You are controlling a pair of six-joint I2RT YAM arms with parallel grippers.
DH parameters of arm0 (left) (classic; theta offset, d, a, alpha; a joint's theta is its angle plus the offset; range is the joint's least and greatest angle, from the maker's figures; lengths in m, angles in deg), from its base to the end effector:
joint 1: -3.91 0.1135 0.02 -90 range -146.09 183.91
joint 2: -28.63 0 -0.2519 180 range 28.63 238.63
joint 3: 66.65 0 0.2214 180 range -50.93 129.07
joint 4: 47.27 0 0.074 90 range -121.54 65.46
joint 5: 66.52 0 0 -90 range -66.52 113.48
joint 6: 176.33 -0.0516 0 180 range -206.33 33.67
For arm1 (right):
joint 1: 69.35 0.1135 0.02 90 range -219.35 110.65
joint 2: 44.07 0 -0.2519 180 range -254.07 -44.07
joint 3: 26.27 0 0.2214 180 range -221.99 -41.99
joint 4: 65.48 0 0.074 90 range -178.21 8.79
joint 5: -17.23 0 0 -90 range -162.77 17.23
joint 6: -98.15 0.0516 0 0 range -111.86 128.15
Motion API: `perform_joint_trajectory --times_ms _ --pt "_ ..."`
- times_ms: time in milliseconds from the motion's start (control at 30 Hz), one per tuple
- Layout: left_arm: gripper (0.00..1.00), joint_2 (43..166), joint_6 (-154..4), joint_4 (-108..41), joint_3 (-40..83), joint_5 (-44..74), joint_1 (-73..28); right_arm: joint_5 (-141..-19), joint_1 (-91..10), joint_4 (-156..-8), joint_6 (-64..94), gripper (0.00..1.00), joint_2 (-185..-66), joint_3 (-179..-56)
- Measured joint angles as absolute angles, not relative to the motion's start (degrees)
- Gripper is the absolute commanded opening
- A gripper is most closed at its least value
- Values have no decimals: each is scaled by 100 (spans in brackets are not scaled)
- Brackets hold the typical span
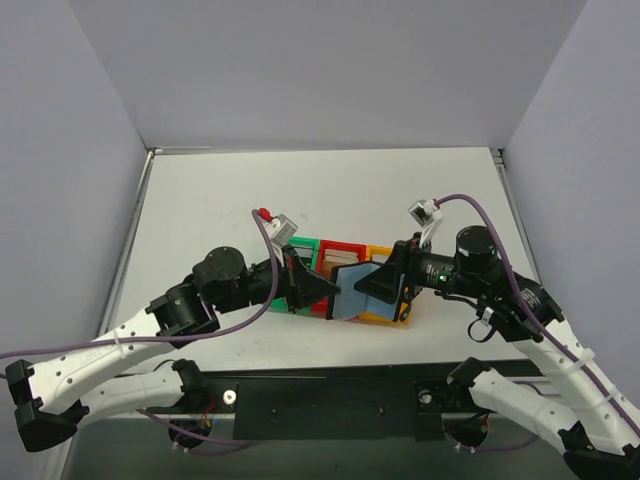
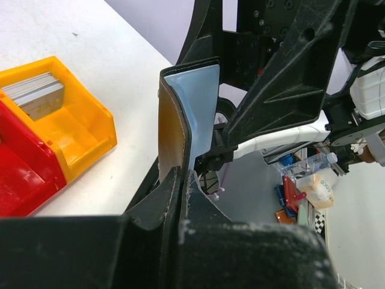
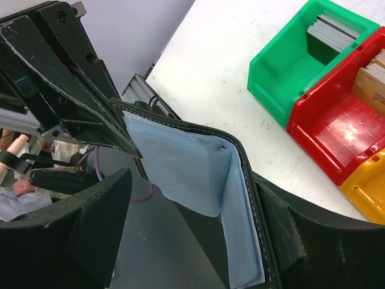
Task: Take the credit cards out of the card holder
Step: Place the card holder at the corner of the board.
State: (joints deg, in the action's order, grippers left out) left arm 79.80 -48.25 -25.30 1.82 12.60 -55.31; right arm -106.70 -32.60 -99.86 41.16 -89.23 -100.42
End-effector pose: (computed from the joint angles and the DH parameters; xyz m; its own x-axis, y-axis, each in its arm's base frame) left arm 0.0928 -0.1748 0.3654 -0.6125 -0.1552 -0.7751 0.7142 0.3115 -0.6268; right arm 0.1048 0.1142 0.3884 -0.5761 0.1339 -0.8063 -0.7487 0.3093 0.5863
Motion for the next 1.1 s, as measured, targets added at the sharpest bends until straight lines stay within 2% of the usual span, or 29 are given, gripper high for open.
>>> perform_joint_trajectory --times_ms 400,767,933,1100 --pt "0 8118 -4755 -2720 184 1118 -5536 -9737 -2573 -10415 3764 66 -9310 -10333" --pt "0 7860 -4761 -2738 184 1193 -5529 -9201 -2691 -10946 3653 65 -9229 -10436" --pt "0 7609 -4761 -2745 184 1217 -5529 -9136 -2814 -11029 3642 67 -9100 -10436" --pt "0 7563 -4761 -2749 184 1214 -5531 -9354 -2844 -10987 3637 75 -8952 -10436"
